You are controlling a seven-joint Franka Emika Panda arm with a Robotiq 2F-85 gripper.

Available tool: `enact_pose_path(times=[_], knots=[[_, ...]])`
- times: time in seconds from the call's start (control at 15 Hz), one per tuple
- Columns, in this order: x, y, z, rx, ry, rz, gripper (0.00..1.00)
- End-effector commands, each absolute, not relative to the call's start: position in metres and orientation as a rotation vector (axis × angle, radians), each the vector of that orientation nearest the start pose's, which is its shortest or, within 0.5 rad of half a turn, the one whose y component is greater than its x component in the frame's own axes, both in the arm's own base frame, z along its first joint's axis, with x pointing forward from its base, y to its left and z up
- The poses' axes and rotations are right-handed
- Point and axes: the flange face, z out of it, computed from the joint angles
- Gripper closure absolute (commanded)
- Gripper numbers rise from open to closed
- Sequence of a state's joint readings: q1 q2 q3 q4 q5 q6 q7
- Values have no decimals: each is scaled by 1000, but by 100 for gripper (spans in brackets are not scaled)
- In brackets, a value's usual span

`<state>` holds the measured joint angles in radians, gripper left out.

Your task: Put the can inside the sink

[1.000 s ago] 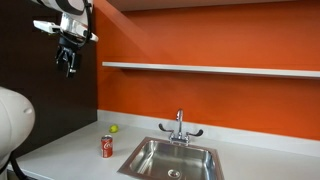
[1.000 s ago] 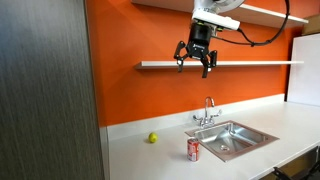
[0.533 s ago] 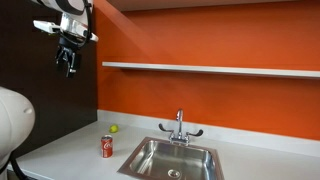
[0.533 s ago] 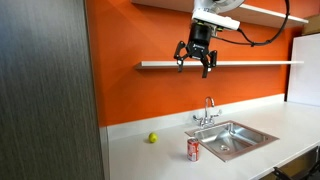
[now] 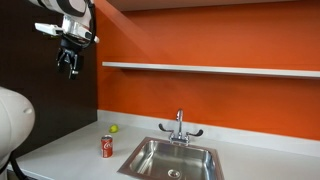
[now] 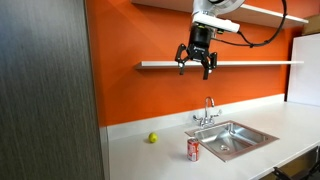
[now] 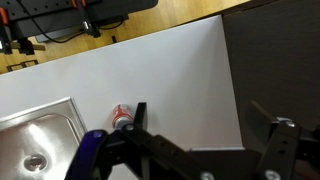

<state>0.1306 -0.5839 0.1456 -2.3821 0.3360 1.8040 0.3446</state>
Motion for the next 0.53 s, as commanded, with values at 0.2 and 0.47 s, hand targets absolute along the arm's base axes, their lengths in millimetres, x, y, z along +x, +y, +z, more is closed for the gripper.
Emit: enact_pose_path(times=[0.2, 0.47], knots=[[368, 121, 515, -3013, 89, 91, 0], [375, 108, 506, -3054, 127, 42, 0]])
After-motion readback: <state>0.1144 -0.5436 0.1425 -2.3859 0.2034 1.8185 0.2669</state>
